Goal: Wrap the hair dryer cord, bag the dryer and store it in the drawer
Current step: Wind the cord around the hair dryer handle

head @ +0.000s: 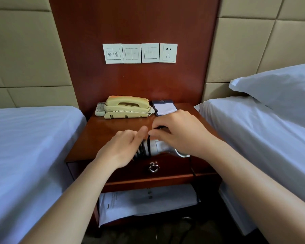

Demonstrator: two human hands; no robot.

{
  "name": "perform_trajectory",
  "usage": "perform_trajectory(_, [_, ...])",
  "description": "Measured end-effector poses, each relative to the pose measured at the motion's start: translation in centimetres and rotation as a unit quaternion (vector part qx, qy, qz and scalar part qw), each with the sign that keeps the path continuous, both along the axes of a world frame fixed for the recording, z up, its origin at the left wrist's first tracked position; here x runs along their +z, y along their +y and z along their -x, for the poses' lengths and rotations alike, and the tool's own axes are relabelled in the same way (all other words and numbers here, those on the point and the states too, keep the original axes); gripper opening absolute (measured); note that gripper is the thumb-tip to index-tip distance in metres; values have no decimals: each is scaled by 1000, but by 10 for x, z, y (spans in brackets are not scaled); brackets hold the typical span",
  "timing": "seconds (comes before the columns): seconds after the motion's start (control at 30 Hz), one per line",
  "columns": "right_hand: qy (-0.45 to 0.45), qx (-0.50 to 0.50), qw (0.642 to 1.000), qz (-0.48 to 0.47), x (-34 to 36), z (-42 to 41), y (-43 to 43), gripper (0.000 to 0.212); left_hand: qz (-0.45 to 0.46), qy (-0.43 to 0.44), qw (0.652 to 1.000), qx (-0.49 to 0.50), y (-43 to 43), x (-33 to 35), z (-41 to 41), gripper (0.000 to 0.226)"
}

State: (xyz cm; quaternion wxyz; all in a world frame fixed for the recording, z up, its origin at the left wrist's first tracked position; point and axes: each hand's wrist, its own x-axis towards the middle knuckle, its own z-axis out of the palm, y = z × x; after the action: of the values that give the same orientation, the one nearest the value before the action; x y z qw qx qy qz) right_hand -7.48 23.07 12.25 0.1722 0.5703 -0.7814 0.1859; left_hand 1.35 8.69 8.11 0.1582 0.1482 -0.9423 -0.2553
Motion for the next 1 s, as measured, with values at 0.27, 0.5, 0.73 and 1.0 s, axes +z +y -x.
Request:
perform_trajectory(0.27, [-59,5,998,23,3,0,7,32,-11,-37,994,-105,0,2,-7,89])
perform_trajectory(0.5, [-160,28,987,19,-5,18,8,38,6,-38,993,-113,1,-2,-11,82])
perform_trajectory(0.73, [-179,47,982,24,-18,26,1,41,65,-112,988,-85,5,-3,-6,51])
perform_trajectory(1.0, [-312,76,946,35,-22,54,5,39,-13,-39,992,-116,4,0,-2,40])
